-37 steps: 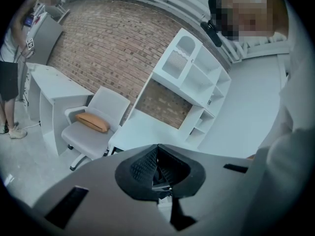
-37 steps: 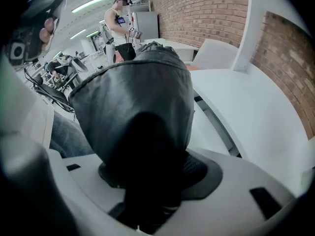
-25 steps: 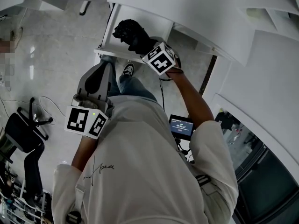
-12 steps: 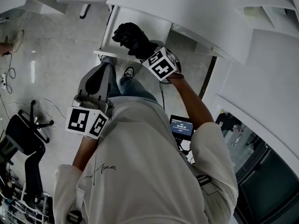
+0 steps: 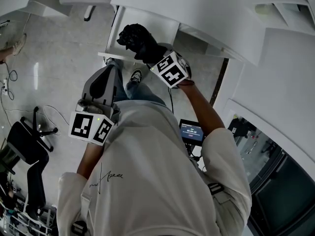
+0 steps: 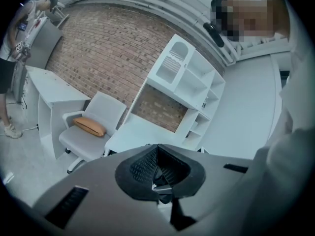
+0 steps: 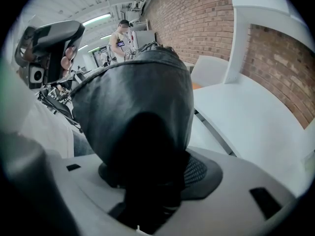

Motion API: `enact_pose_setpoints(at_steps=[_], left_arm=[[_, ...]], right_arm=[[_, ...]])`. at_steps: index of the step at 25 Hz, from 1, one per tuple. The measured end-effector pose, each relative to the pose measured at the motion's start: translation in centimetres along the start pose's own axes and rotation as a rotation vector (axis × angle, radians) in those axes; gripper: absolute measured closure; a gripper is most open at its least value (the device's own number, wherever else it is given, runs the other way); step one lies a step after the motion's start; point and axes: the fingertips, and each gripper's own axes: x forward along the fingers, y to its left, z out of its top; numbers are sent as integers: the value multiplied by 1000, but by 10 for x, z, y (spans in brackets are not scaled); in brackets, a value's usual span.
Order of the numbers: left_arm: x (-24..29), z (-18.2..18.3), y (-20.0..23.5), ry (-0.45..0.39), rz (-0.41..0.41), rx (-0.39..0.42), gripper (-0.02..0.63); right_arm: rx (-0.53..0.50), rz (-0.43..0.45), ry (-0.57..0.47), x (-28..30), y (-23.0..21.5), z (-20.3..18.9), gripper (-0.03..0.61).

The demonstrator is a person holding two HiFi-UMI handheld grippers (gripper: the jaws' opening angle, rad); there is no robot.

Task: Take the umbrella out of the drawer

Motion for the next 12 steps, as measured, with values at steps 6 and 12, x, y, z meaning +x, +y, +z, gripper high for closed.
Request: enact_pose_setpoints(at_steps=[6, 12], left_arm=[[-1, -3, -1, 0, 4, 0, 597], [-2, -6, -2, 3, 1, 4, 597]], right_arm=[[4, -18, -30, -14, 1, -1, 339], [13, -27, -66, -26, 4, 2, 339]])
